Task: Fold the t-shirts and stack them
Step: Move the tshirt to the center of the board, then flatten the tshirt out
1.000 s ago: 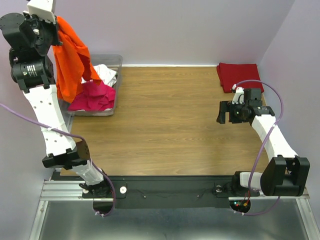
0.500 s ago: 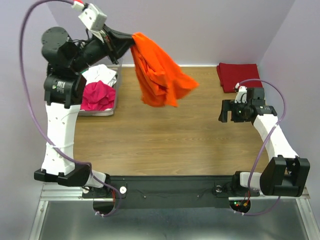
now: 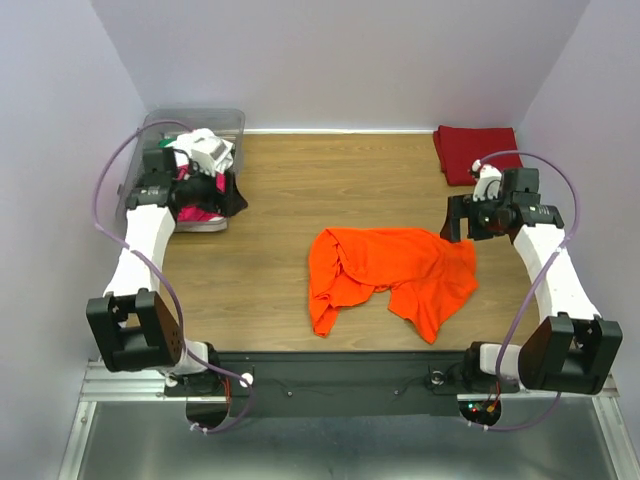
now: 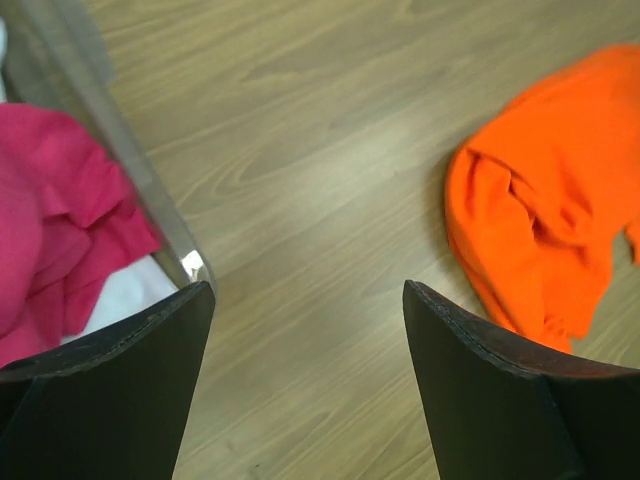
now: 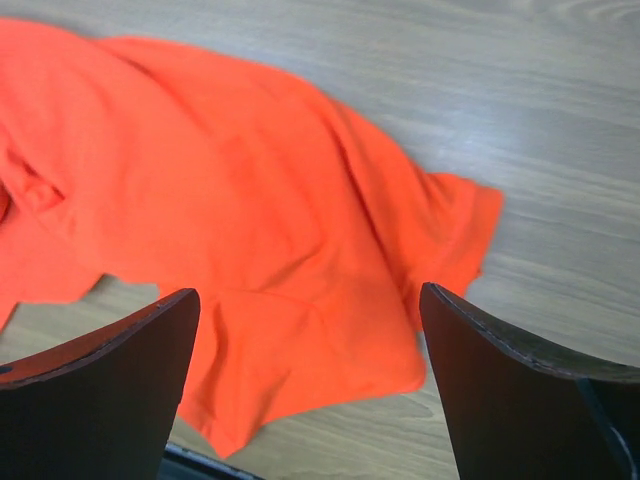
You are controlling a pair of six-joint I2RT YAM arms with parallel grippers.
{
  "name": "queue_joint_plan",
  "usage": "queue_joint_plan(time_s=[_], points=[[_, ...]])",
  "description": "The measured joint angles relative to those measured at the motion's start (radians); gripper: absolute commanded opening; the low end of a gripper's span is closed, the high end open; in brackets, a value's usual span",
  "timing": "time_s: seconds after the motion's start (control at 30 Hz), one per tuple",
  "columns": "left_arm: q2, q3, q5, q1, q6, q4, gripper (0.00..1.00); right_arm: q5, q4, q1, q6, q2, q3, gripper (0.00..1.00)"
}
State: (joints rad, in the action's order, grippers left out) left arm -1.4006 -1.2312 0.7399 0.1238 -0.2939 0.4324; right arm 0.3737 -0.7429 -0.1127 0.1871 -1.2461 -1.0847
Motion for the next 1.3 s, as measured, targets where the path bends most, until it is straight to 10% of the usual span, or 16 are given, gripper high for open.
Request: queue_joint_plan(time_s=[0.6, 0.93, 1.1, 1.3], points=[[-0.097, 0.291, -0.247, -0.718, -0.110, -0.117, 0.82, 0.043, -0.175, 0.005, 0.180, -0.284, 0.044, 0.69], [-0.303, 0.233, -0.346, -0.678, -0.094, -0.154, 0.00, -0.026, -0.165, 0.036, 0.177, -0.526, -0.014, 0.15], [-0.356, 0.135, -0.348, -0.510, -0.134, -0.111, 0.11, -0.028, -0.145, 0.036, 0.125, -0.652, -0.191, 0.18], [-0.356, 0.028, -0.319, -0.399, -0.198, -0.035, 0.48, -0.026, -0.088, 0.036, 0.107, -0.665, -0.342, 0.53]])
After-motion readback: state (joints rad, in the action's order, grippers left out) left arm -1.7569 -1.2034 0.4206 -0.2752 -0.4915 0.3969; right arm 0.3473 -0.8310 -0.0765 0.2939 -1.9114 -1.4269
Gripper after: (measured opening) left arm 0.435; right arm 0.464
